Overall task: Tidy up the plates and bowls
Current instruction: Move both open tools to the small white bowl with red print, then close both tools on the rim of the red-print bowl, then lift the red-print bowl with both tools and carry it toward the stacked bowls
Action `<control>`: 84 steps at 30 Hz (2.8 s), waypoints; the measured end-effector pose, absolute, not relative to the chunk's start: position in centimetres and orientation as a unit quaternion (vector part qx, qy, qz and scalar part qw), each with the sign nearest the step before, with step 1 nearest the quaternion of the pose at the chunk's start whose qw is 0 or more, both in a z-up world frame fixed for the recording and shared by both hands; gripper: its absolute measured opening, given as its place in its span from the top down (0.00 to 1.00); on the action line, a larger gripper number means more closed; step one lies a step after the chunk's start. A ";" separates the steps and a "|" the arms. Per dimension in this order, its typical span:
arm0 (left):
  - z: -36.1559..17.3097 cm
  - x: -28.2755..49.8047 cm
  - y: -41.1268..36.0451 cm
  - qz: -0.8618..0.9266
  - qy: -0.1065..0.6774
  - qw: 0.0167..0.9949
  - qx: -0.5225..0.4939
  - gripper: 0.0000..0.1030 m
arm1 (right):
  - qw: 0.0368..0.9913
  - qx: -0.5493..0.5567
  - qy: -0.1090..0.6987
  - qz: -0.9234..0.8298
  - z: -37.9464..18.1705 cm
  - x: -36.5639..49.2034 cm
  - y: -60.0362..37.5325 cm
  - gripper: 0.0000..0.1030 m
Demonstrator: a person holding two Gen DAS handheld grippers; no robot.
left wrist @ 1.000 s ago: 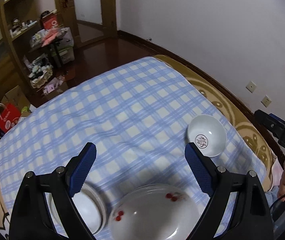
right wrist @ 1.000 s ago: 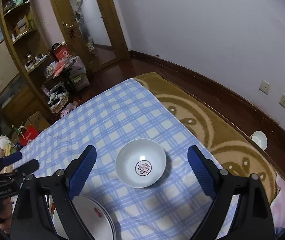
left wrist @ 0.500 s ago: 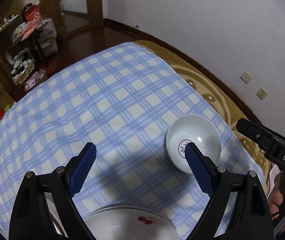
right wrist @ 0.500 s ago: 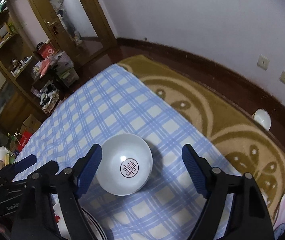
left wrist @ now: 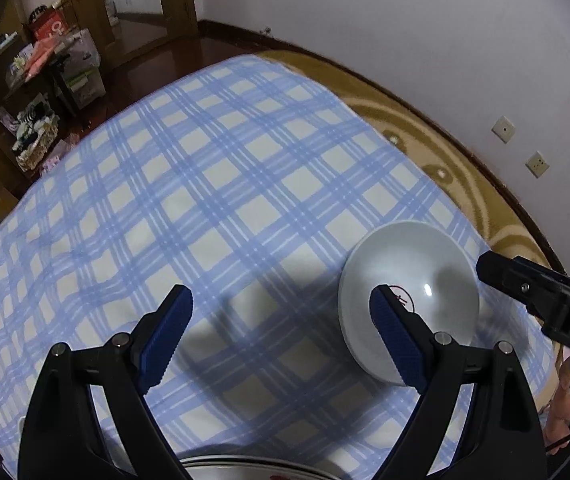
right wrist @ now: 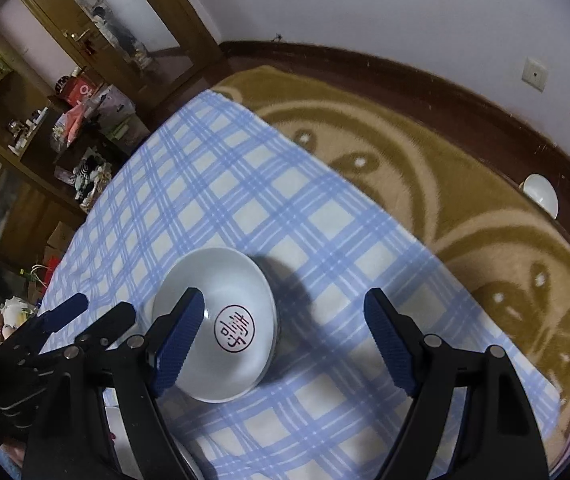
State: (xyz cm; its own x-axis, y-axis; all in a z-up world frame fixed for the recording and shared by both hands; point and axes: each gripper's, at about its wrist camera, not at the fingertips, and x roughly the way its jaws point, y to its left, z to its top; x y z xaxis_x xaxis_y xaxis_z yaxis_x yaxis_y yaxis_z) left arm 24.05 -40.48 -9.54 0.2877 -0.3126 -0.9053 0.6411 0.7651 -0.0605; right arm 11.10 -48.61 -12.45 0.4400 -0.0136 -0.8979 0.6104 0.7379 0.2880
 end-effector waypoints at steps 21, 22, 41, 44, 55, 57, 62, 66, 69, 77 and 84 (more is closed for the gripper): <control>-14.3 23.5 -43.1 -0.320 0.565 0.744 0.155 0.65 | 0.764 0.307 0.537 -0.180 -16.7 12.5 -47.3 0.82; -14.3 23.4 -43.3 -0.324 0.563 0.744 0.156 0.71 | 0.764 0.306 0.539 -0.178 -16.8 12.6 -47.2 0.83; -12.0 22.4 -42.0 -0.327 0.556 0.750 0.146 0.84 | 0.783 0.293 0.522 -0.170 -14.8 12.5 -44.7 0.89; -11.4 22.2 -41.5 -0.329 0.551 0.753 0.145 0.84 | 0.787 0.292 0.516 -0.168 -14.1 12.4 -44.4 0.89; -9.9 22.2 -39.4 -0.319 0.550 0.760 0.136 0.84 | 0.797 0.290 0.507 -0.151 -12.7 12.3 -42.6 0.89; -9.5 22.1 -38.8 -0.317 0.549 0.761 0.137 0.84 | 0.800 0.290 0.504 -0.145 -12.4 12.4 -42.1 0.89; -8.3 22.0 -36.9 -0.309 0.542 0.769 0.137 0.84 | 0.809 0.281 0.500 -0.132 -11.4 12.8 -40.4 0.89; -7.4 22.0 -35.0 -0.303 0.540 0.774 0.131 0.84 | 0.816 0.268 0.498 -0.123 -10.5 13.1 -38.8 0.89; -6.7 21.9 -33.6 -0.296 0.535 0.780 0.135 0.84 | 0.820 0.266 0.494 -0.112 -10.0 13.3 -37.6 0.89; -5.6 22.0 -29.3 -0.264 0.536 0.790 0.135 0.85 | 0.824 0.267 0.495 -0.072 -9.7 14.2 -33.7 0.89; -4.5 21.6 -24.7 -0.242 0.544 0.795 0.115 0.84 | 0.829 0.262 0.492 -0.046 -8.5 14.6 -30.3 0.89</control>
